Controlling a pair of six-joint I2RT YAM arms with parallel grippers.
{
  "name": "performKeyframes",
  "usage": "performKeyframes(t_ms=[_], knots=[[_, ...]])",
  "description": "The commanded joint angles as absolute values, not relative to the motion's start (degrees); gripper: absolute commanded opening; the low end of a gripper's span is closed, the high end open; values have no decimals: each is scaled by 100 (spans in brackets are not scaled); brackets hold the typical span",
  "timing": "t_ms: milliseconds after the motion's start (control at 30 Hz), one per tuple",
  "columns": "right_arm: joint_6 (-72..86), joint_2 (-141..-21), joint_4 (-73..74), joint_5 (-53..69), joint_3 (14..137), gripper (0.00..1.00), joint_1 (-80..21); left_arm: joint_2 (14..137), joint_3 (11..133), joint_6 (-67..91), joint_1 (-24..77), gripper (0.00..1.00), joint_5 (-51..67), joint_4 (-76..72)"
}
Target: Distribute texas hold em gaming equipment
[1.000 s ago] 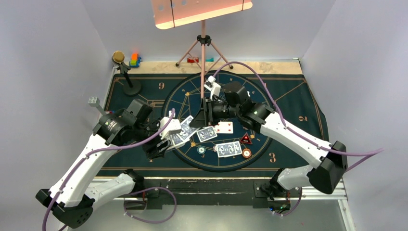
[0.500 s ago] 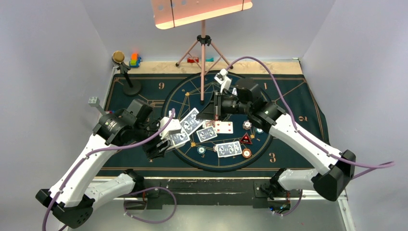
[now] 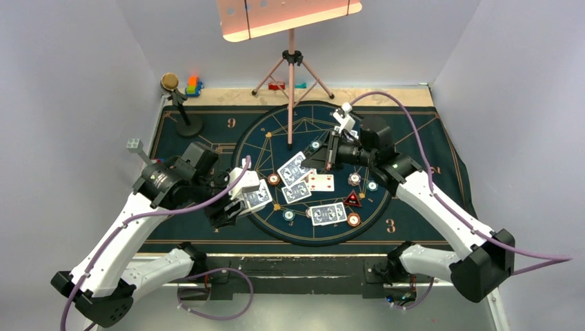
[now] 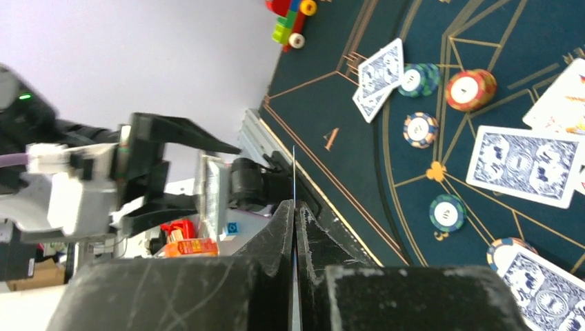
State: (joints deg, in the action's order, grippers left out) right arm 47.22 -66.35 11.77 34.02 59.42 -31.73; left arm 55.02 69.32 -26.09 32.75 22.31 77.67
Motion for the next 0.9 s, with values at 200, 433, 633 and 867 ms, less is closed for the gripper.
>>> performKeyframes(t_ms=[200,433,633,867], knots=[[4220,-7914,664,2669,5269,0,-3128,5520,6891,-2648,3250,0,2710,7674],[4149,-8985,202,2524,5403,0,-3124,5758,6471,-2795,3256,0,2971,7329],[3995,-9472,264,2268,5415,0,-3127,5915,6401,-2872,3256,0,3064,7192],[3824,-9059,1067,1619,5451,57,-3135,5857,6423,-2839,3255,0,3124,7168]])
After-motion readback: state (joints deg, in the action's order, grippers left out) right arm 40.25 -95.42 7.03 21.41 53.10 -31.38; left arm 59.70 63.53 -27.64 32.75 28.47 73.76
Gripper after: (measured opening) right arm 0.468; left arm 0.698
